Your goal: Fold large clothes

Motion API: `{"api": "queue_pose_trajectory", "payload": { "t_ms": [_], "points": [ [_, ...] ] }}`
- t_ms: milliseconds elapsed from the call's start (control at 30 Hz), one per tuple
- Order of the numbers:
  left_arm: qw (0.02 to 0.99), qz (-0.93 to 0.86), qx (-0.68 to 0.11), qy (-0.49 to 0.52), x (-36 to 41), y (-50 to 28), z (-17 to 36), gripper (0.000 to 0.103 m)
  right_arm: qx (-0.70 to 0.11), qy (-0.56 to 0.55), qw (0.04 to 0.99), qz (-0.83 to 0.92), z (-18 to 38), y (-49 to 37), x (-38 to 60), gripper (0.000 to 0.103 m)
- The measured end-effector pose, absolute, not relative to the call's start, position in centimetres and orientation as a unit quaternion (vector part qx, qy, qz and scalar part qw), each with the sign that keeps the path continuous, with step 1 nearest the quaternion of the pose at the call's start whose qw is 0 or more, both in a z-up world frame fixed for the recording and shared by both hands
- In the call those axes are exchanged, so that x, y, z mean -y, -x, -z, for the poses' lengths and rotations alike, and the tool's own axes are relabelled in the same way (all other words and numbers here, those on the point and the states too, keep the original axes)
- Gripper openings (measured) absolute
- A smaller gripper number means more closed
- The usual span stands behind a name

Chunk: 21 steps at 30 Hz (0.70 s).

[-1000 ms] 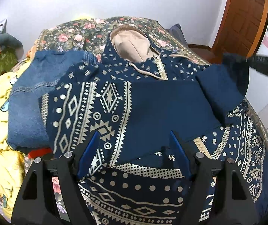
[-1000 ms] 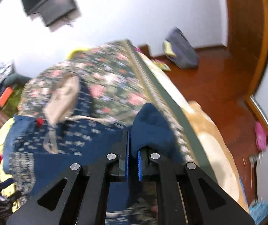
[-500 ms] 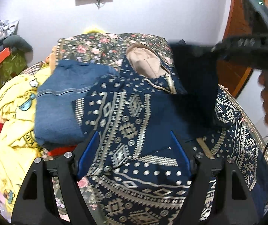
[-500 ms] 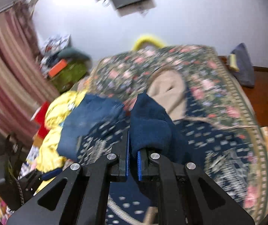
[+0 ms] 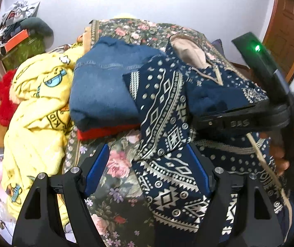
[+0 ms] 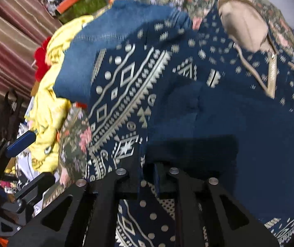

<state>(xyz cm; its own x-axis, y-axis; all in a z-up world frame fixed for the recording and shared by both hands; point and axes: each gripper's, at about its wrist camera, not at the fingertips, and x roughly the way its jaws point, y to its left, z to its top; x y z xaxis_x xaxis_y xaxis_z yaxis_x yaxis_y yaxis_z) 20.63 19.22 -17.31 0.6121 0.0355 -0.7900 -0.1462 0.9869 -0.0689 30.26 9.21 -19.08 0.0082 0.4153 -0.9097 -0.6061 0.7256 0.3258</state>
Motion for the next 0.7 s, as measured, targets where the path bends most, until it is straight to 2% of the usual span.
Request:
{"api": "queue_pose_trajectory", "payload": {
  "t_ms": [33, 100, 267, 333, 433, 567, 700],
  "points": [
    [0.894, -0.052, -0.44, 0.063, -19.3, -20.7, 17.5, 0.075, -0.615, 0.073, 0.693, -0.369, 19.0, -30.3, -9.0, 0.033],
    [0.892, -0.054, -0.444, 0.062, -19.1, -20.9, 17.7, 0.075, -0.618, 0.068, 0.685, -0.38, 18.1, -29.8, -8.4, 0.039],
    [0.892, -0.048, -0.445, 0.058, -18.1, -21.9, 17.8, 0.075, -0.573, 0.099, 0.718, -0.382, 14.4, -29.4, -5.3, 0.042],
    [0.893, -0.042, -0.446, 0.051, -17.2, -22.6, 17.7, 0.075, -0.553, 0.097, 0.739, -0.373, 12.8, -29.8, -3.2, 0.051],
    [0.894, -0.031, -0.445, 0.031, -15.4, -23.9, 17.5, 0.075, -0.521, 0.094, 0.774, -0.348, 10.1, -30.9, 0.9, 0.053],
    [0.895, -0.018, -0.446, -0.007, -12.7, -25.8, 17.5, 0.075, -0.492, 0.095, 0.812, -0.299, 8.6, -32.4, 5.1, 0.055],
    [0.89, -0.003, -0.452, -0.067, -9.3, -28.0, 18.6, 0.075, -0.489, 0.072, 0.832, -0.25, 8.6, -33.9, 10.0, 0.065]
  ]
}}
